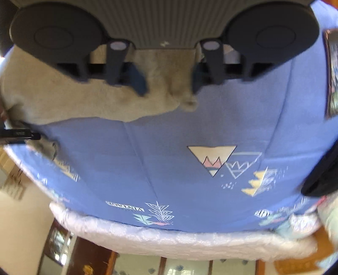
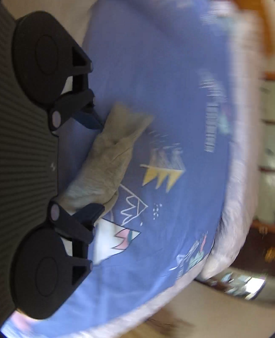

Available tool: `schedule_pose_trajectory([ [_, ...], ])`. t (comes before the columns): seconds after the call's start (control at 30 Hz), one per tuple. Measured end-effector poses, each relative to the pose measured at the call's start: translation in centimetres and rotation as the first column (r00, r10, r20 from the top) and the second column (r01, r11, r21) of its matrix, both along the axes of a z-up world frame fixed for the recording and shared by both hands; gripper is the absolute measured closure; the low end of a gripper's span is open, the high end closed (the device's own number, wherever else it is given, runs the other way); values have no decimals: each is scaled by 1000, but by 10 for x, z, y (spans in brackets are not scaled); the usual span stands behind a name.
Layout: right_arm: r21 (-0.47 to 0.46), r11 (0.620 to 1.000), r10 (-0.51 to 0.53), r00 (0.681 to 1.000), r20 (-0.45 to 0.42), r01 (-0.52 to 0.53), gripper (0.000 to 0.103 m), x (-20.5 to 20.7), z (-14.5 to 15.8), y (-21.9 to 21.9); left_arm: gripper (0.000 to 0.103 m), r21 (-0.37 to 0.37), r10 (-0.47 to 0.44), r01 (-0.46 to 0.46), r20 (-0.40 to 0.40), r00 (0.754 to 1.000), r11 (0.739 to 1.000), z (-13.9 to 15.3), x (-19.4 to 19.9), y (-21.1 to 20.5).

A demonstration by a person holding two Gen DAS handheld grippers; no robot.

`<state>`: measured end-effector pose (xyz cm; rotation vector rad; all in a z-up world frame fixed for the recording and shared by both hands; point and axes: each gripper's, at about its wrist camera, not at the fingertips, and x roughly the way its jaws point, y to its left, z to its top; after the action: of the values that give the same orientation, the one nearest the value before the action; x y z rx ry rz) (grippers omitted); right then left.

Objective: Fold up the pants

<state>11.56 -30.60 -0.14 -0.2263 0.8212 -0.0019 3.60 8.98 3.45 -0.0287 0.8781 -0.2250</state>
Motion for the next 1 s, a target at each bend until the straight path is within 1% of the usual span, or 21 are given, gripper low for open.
schedule_pose_trajectory([
  [0.03, -68, 997, 21, 999, -28, -23, 41, 9, -12, 1, 93, 23, 5, -5, 12, 1000, 1000, 2, -2, -4],
  [0.07, -103, 994, 31, 998, -45, -36, 78, 10, -15, -2, 93, 23, 19, -19, 20, 1000, 1000, 5, -3, -3],
  [0.1, -89, 996, 26, 999, -45, -30, 94, 12, -10, -5, 93, 8, 38, -38, 27, 999, 999, 11, -4, 2],
  [0.17, 25, 997, -79, 995, 62, 77, 94, 0, 26, -28, 94, -35, 83, -81, 53, 995, 996, 24, -12, 17],
  [0.2, 143, 980, -156, 978, 138, 136, 94, -7, 48, -51, 94, -62, 107, -103, 67, 992, 993, 32, -18, 28],
  [0.27, 411, 885, -339, 907, 251, 217, 94, -33, 83, -109, 94, -118, 157, -146, 87, 984, 982, 43, -29, 48],
  [0.33, 576, 771, -516, 796, 315, 272, 93, -67, 101, -165, 94, -170, 208, -188, 102, 973, 967, 50, -41, 66],
  [0.4, 618, 691, -661, 675, 329, 375, 88, -101, 103, -214, 94, -233, 260, -232, 95, 961, 944, 52, -51, 85],
  [0.43, 602, 662, -711, 627, 318, 446, 82, -112, 99, -233, 94, -264, 284, -255, 77, 956, 930, 49, -54, 93],
  [0.47, 564, 634, -750, 597, 283, 529, 61, -123, 92, -252, 94, -283, 296, -269, 59, 953, 921, 46, -57, 97],
  [0.5, 526, 605, -777, 587, 227, 597, 47, -130, 81, -268, 94, -295, 306, -282, 40, 951, 913, 43, -58, 101],
  [0.53, 480, 560, -815, 554, 172, 675, 29, -141, 69, -283, 94, -296, 319, -298, 26, 947, 908, 38, -59, 104],
  [0.6, 430, 455, -883, 458, 104, 780, 30, -170, 46, -304, 94, -292, 329, -312, 10, 944, 904, 33, -61, 104],
  [0.67, 469, 378, -913, 406, 46, 798, 34, -198, 31, -316, 94, -295, 331, -319, -8, 943, 901, 29, -62, 104],
  [0.7, 483, 367, -914, 404, 30, 795, 35, -206, 28, -316, 94, -296, 330, -319, -14, 944, 900, 29, -62, 104],
  [0.73, 487, 381, -905, 424, 23, 786, 38, -210, 26, -312, 94, -292, 329, -319, -13, 944, 902, 29, -63, 103],
  [0.77, 481, 411, -889, 457, 22, 775, 39, -208, 26, -305, 94, -284, 326, -314, -5, 945, 906, 30, -63, 101],
  [0.83, 484, 490, -834, 551, 19, 725, 41, -198, 26, -291, 94, -279, 320, -305, 9, 947, 910, 33, -64, 100],
  [0.9, 543, 522, -778, 628, -13, 658, 42, -194, 26, -278, 93, -287, 318, -299, 21, 948, 910, 36, -66, 100],
  [0.93, 576, 508, -763, 645, -43, 640, 44, -192, 21, -271, 93, -293, 319, -298, 25, 948, 909, 37, -67, 101],
  [1.0, 656, 435, -751, 651, -113, 616, 49, -194, 11, -270, 93, -301, 322, -300, 25, 947, 905, 38, -69, 102],
])
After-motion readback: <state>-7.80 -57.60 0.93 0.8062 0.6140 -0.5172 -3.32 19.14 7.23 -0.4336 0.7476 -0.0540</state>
